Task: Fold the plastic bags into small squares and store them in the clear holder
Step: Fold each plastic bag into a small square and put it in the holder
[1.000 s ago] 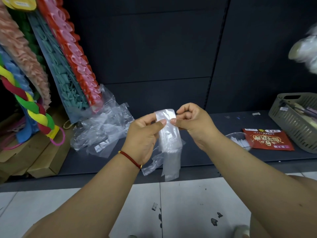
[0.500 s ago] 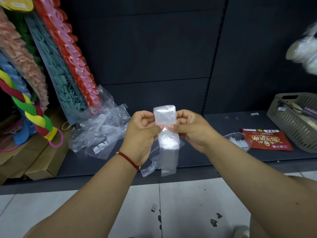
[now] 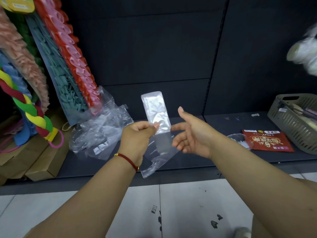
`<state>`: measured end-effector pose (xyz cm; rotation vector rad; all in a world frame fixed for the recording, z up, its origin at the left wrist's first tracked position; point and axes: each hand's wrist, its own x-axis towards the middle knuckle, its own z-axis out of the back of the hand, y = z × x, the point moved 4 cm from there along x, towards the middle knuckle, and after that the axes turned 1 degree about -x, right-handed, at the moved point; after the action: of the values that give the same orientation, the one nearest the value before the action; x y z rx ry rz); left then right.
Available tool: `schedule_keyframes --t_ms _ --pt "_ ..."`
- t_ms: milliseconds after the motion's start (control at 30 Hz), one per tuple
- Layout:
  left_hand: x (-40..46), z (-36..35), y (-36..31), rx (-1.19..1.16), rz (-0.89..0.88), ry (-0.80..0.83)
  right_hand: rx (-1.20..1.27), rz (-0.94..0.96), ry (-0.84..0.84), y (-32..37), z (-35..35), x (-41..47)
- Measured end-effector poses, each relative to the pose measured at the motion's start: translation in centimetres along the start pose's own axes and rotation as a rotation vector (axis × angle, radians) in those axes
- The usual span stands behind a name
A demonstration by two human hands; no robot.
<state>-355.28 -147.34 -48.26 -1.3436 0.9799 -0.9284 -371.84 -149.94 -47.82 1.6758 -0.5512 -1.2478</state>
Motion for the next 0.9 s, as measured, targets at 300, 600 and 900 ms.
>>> schedule_keyframes --t_ms 300,600,900 --pt "-0.3 -0.9 0.3 -0.001 0.247 0.125 0.173 0.222 -0.033 -0.2 -0.1 1.2" --pt "-0.6 -1.5 0.2 0.117 0.186 0.181 0.035 0.419 -0.137 -0.1 0.5 1.0" --pt "-1.2 -1.9 0.3 -0.030 0.439 0.278 -0.209 0.606 -0.151 1.0 0.6 0.2"
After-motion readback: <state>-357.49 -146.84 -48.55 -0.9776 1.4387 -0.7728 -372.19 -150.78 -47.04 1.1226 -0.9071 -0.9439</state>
